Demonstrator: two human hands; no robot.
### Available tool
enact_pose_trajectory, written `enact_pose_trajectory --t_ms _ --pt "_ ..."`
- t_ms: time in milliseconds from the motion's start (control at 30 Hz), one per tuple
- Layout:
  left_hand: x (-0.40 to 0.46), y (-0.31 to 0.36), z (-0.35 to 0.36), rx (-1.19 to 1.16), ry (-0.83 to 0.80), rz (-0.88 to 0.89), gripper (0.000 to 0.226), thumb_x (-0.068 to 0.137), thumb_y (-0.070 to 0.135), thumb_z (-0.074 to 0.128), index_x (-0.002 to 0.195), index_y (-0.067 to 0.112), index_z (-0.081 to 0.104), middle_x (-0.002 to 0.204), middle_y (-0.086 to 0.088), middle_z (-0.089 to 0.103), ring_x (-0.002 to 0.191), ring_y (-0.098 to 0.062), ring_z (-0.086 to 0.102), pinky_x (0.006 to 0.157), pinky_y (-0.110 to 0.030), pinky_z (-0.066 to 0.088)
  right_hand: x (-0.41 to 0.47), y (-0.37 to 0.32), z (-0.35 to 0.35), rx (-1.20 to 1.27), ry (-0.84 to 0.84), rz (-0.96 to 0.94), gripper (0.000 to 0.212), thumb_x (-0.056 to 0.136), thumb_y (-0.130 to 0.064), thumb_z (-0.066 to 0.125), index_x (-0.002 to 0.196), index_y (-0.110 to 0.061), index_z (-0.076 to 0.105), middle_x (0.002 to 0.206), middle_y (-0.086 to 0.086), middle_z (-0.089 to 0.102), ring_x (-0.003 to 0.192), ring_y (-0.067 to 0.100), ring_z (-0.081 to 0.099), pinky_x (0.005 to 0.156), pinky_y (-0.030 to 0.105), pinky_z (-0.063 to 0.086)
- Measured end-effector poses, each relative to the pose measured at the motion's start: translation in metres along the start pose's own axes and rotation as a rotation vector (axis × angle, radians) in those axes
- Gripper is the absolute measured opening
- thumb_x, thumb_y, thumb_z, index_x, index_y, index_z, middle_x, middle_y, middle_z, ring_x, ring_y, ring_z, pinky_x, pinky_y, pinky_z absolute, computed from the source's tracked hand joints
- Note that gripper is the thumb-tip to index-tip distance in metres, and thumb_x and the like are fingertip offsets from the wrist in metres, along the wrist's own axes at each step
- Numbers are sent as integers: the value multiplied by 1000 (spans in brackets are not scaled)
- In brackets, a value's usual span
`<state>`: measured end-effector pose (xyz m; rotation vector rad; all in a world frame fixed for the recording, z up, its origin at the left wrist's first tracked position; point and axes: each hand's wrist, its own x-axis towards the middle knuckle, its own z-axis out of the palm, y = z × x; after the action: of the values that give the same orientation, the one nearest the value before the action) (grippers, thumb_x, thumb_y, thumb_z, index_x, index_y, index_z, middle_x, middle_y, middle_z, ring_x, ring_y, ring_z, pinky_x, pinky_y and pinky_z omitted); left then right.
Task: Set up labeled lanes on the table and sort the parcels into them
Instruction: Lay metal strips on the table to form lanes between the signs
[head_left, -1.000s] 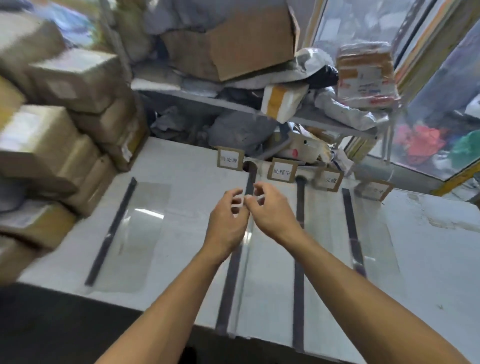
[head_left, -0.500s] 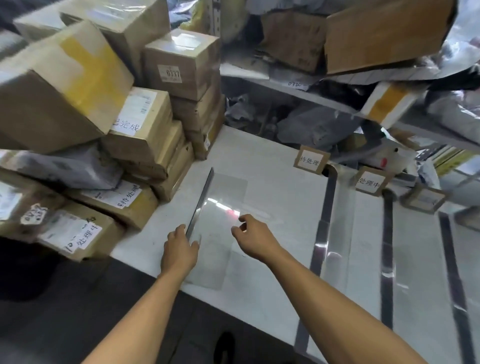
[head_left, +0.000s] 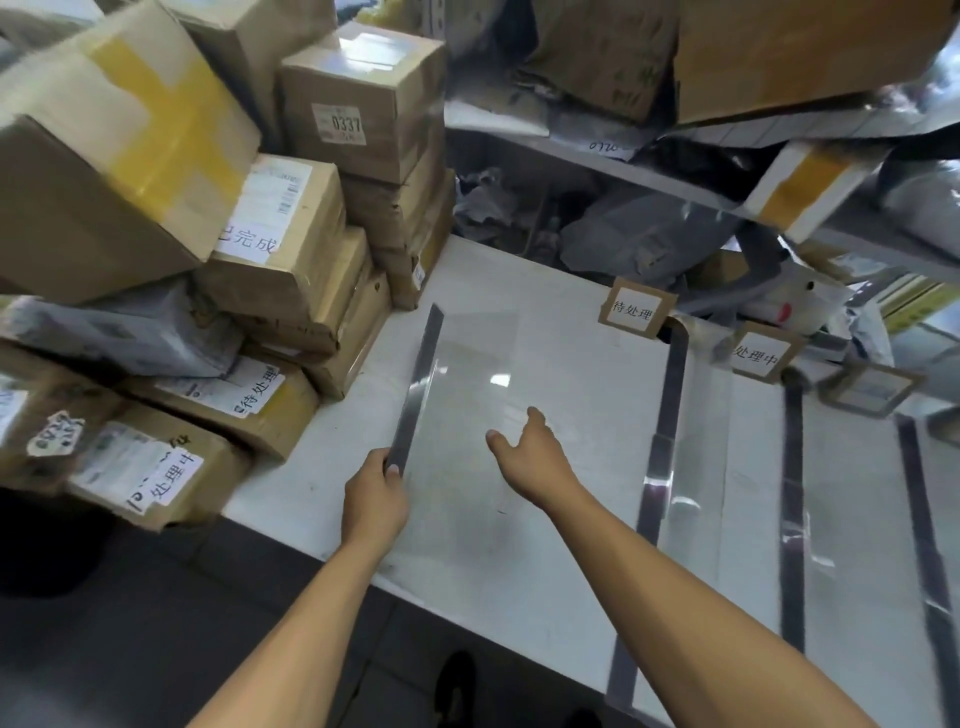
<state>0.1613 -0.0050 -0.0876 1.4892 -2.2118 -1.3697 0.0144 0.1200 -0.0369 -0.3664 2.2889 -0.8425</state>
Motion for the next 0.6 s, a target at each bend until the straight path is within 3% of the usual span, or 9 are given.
enact_pose_trajectory --t_ms 67,133,233,300,367,433,467,600 --pt "-2 12 4 -35 10 44 30 103 14 43 130 7 55 122 -10 62 100 -17 52 85 -27 39 -2 -4 -10 92 17 8 69 98 -42 53 154 -14 23 135 11 59 104 17 62 81 27 46" --pt "-4 22 9 -53 19 75 27 103 15 44 127 9 57 118 -7 63 96 -14 51 84 -27 41 -5 -8 -19 203 43 -15 50 99 -31 54 145 -15 39 104 4 69 79 6 67 65 25 51" --pt "-11 32 17 -44 3 97 29 103 16 46 129 10 58 120 -7 64 103 -19 57 86 -28 44 -11 -12 -31 239 94 -37 32 98 -15 50 130 -13 52 92 -1 68 77 9 71 73 36 58" --pt "-16 37 26 -51 -29 82 31 103 15 46 132 13 57 123 -8 64 108 -23 59 88 -28 46 -17 -13 -38 202 111 -28 30 97 -13 48 127 -12 54 94 2 67 78 12 72 77 39 60" --pt "-24 41 39 -60 -95 43 34 103 16 47 136 20 52 124 -7 64 102 -20 58 80 -26 49 -22 -10 -43 130 140 -14 28 97 -14 48 124 -9 53 101 8 65 84 21 70 79 42 60" --pt "-33 45 54 -61 -201 11 36 102 20 48 138 24 48 126 -6 62 99 -20 57 65 -19 47 -25 -5 -48 13 187 4 23 98 -16 48 118 -7 53 103 9 62 86 24 66 71 37 57" --pt "-38 48 62 -53 -250 7 37 102 21 48 139 24 47 129 -6 61 103 -22 58 65 -19 46 -26 -2 -50 -34 208 17 21 98 -16 48 116 -6 53 102 8 61 85 23 63 64 31 52" --pt "-58 56 84 8 -349 73 41 102 27 46 142 20 48 143 -2 53 127 -22 52 95 -24 40 -31 13 -56 -129 226 62 19 98 -9 47 116 -4 50 98 7 56 82 22 57 56 24 42"
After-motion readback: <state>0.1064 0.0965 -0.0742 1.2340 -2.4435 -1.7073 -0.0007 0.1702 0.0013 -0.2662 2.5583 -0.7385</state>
